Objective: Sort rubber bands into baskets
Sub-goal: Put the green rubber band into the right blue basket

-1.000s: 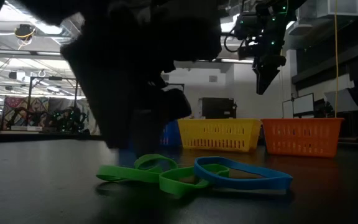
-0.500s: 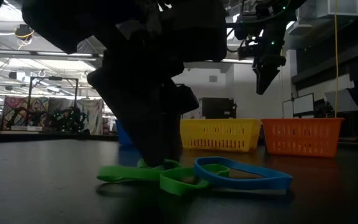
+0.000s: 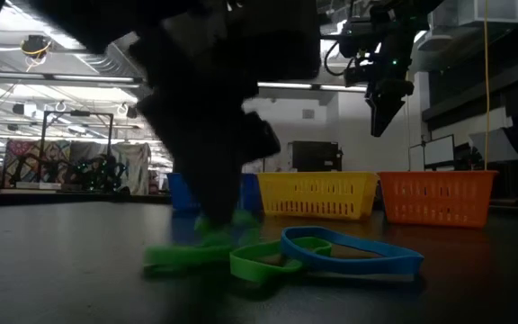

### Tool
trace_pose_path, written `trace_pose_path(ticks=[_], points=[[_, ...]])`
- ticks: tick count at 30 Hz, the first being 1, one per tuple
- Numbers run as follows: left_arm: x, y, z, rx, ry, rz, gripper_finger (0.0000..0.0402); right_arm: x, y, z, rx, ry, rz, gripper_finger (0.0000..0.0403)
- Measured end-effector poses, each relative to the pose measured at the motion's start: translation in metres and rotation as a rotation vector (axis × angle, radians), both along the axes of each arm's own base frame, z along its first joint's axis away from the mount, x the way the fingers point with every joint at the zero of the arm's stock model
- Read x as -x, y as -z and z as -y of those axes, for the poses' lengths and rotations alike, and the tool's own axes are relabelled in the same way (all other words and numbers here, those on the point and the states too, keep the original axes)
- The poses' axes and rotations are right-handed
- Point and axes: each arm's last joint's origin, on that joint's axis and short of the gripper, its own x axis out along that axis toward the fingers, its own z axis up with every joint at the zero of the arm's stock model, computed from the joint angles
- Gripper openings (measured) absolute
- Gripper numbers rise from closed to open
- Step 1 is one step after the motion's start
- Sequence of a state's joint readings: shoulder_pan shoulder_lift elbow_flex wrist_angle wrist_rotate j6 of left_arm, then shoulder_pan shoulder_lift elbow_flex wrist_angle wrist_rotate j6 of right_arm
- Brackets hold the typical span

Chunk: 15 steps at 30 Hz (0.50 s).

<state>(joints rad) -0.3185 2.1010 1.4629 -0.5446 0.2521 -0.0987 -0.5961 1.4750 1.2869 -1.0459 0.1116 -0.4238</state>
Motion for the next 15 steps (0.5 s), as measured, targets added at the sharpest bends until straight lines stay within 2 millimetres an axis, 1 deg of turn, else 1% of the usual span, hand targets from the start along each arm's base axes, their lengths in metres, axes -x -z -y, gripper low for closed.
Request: trace_pose_path(ticks=[7, 11, 15], points=[[0.0, -0.041, -0.033, 0.011, -0.054, 0.076, 0.0003, 0.0, 0.0, 0.0, 0.001, 0.0, 0.001, 0.0154], [-0.003, -0.065, -0.058, 0.011, -0.085, 0.172, 0.0002, 0.0, 0.0, 0.0, 0.001, 0.0, 0.001, 0.0154], [-0.013, -0.08, -0.088, 0.009, -0.128, 0.31, 0.0001, 0.0, 0.0, 0.0, 0.001, 0.0, 0.001, 0.0154]])
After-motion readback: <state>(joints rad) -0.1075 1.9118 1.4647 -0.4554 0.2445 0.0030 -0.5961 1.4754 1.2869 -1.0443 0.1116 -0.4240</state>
